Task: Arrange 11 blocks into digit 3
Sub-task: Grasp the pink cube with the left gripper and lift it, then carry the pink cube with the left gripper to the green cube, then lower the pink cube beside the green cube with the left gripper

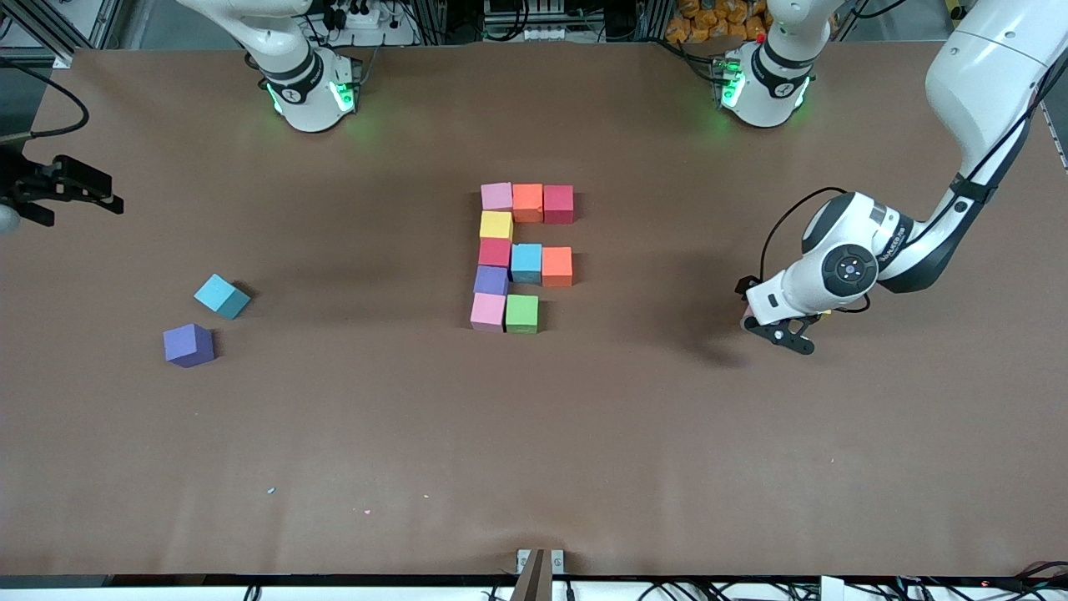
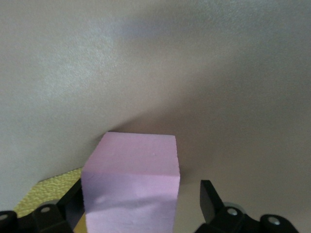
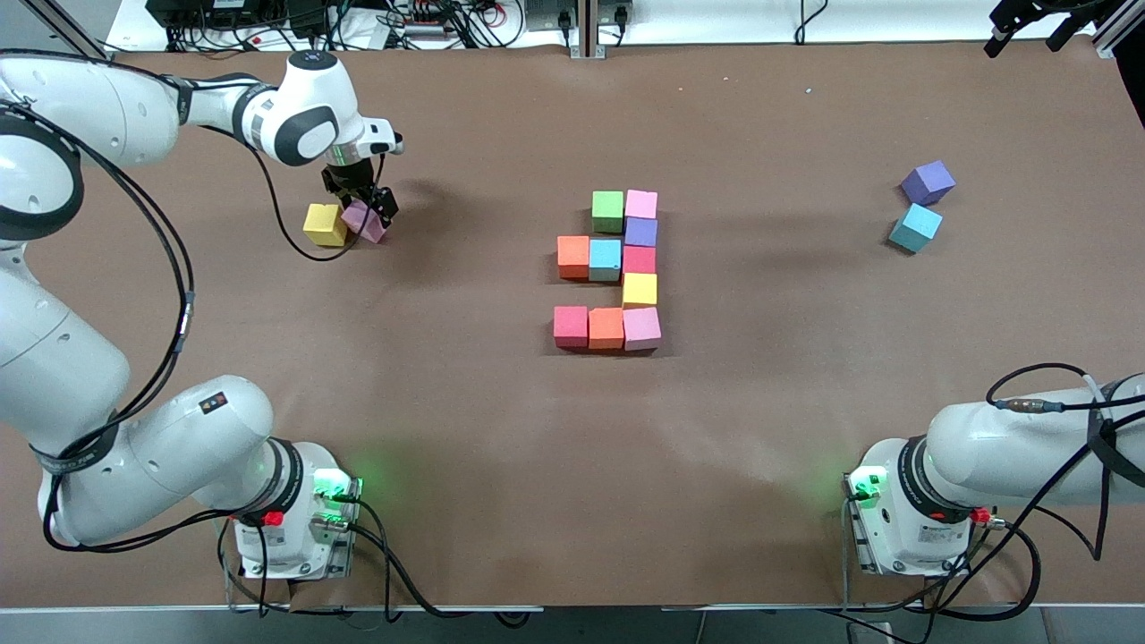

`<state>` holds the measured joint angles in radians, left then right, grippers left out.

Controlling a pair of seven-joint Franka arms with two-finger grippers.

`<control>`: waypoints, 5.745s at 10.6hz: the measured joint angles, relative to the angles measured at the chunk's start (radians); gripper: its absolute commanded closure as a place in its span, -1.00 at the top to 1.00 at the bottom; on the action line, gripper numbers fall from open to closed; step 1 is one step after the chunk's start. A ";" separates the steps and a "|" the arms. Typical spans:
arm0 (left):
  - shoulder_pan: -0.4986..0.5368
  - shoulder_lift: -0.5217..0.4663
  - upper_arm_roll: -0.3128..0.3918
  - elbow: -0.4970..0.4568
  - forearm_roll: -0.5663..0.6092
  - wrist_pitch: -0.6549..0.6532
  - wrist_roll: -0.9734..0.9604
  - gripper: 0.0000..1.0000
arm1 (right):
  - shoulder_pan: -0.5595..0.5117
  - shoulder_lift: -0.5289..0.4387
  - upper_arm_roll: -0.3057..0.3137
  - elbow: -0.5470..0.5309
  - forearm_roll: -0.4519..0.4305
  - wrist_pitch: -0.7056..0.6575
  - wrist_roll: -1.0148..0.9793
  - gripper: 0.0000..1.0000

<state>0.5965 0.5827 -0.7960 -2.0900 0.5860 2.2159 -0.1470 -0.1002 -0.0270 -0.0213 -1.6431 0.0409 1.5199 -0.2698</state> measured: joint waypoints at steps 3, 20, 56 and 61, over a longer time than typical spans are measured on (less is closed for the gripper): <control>0.000 0.000 0.000 -0.005 0.000 -0.007 -0.032 0.12 | 0.000 0.000 0.000 0.000 0.000 0.000 0.000 1.00; -0.421 0.121 0.008 0.319 -0.181 -0.016 -0.903 -0.82 | -0.001 0.000 0.000 0.005 -0.002 -0.001 0.000 1.00; -0.839 0.277 0.225 0.492 -0.245 0.255 -2.299 -0.72 | -0.008 0.000 0.000 0.009 -0.002 -0.003 0.000 1.00; -0.839 0.279 0.225 0.492 -0.245 0.256 -2.289 -0.41 | -0.008 0.000 0.000 0.009 -0.002 -0.003 0.000 1.00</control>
<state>-0.2427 0.8621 -0.5711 -1.5984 0.3413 2.4718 -2.4361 -0.1084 -0.0269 -0.0211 -1.6345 0.0392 1.5172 -0.2698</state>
